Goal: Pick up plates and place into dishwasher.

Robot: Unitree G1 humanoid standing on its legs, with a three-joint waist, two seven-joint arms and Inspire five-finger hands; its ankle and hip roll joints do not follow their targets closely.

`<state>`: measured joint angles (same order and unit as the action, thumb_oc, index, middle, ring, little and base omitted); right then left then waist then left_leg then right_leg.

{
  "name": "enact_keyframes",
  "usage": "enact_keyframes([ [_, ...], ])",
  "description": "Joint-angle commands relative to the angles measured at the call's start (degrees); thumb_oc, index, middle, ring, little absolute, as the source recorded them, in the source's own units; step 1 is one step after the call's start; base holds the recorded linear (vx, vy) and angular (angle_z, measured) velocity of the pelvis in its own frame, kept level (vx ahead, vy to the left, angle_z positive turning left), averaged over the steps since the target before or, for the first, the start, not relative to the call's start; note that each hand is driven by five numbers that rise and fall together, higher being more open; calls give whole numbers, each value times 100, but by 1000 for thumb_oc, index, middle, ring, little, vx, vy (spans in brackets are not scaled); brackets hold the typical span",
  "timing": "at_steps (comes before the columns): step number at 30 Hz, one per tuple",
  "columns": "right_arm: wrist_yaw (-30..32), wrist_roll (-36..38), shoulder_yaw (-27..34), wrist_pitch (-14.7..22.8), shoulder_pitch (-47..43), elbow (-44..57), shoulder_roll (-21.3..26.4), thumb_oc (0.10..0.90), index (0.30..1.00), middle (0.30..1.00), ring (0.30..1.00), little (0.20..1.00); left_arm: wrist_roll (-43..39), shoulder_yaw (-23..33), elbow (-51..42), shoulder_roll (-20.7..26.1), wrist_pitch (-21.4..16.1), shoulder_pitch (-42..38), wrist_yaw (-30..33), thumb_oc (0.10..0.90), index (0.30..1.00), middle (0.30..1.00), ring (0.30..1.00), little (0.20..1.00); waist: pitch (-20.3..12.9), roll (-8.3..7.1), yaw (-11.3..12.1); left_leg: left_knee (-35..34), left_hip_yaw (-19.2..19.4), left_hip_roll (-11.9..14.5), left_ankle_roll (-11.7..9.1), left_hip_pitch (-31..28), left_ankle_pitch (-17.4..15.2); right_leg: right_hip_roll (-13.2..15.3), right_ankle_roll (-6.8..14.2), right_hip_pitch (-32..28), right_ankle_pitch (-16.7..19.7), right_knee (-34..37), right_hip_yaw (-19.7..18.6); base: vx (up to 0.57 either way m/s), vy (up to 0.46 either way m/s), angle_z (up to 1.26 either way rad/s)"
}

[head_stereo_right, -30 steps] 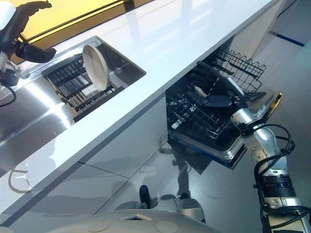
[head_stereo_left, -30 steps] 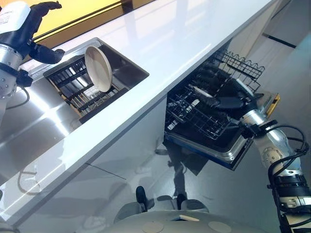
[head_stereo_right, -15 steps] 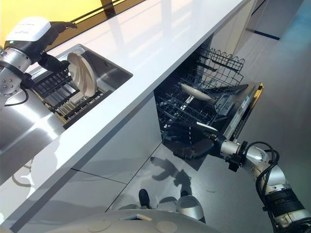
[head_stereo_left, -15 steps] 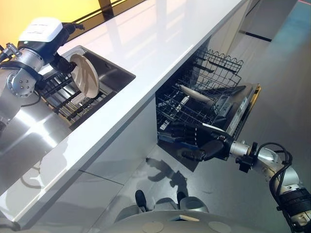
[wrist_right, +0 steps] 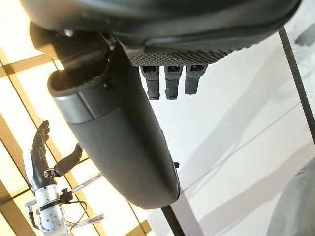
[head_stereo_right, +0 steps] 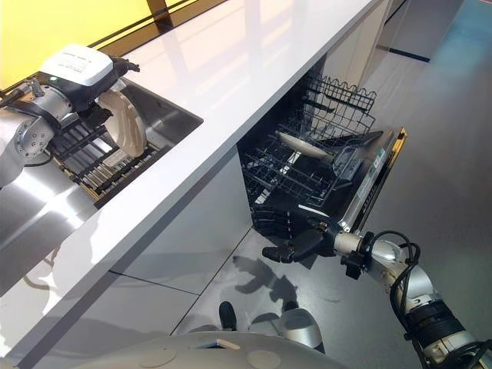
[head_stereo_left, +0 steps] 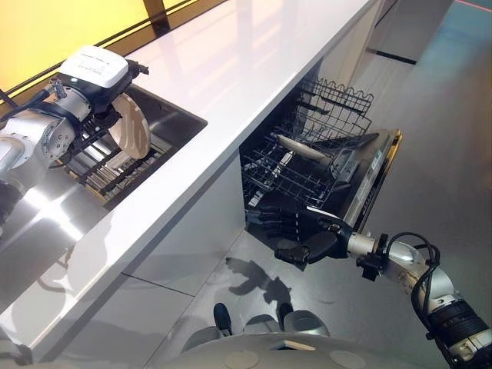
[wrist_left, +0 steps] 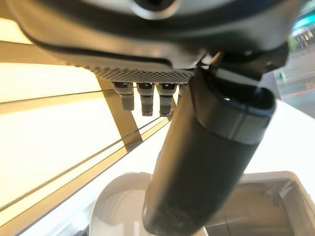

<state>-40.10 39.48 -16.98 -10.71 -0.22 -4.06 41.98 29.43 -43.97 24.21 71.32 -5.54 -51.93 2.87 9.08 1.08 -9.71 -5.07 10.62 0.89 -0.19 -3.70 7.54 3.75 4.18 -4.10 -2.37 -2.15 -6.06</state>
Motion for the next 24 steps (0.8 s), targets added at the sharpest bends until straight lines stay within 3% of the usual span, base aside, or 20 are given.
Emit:
enact_keyframes([
  [1,-11,668,-89,447,-384,574,150,800,900,900,900,900,469,-123,416,353,356,-1159,221,800,900,900,900,900,-586,106,13,255,-115,-526,345,-299,-838,-43,299,466,725,-73,168,28,17,-4],
  [7,45,826,-177,450,-417,592,186,800,900,900,900,900,1062,-652,534,339,509,-1467,56,800,900,900,900,900,-589,112,-38,198,-137,-533,345,-314,-814,-59,314,499,778,-67,108,36,22,-6],
  [13,44,840,-237,421,-365,752,226,800,900,900,900,900,1253,-905,826,225,836,-1602,-560,800,900,900,900,900,-560,115,-141,169,-66,-534,355,-323,-819,-72,345,567,841,-62,32,58,22,-9],
  [24,-59,1255,-37,244,-475,1414,349,800,900,900,900,900,1423,-742,1929,-149,1121,-1357,-1379,800,900,900,900,900,-436,117,-367,244,192,-539,389,-250,-861,-135,367,735,896,-113,-196,66,37,-19],
])
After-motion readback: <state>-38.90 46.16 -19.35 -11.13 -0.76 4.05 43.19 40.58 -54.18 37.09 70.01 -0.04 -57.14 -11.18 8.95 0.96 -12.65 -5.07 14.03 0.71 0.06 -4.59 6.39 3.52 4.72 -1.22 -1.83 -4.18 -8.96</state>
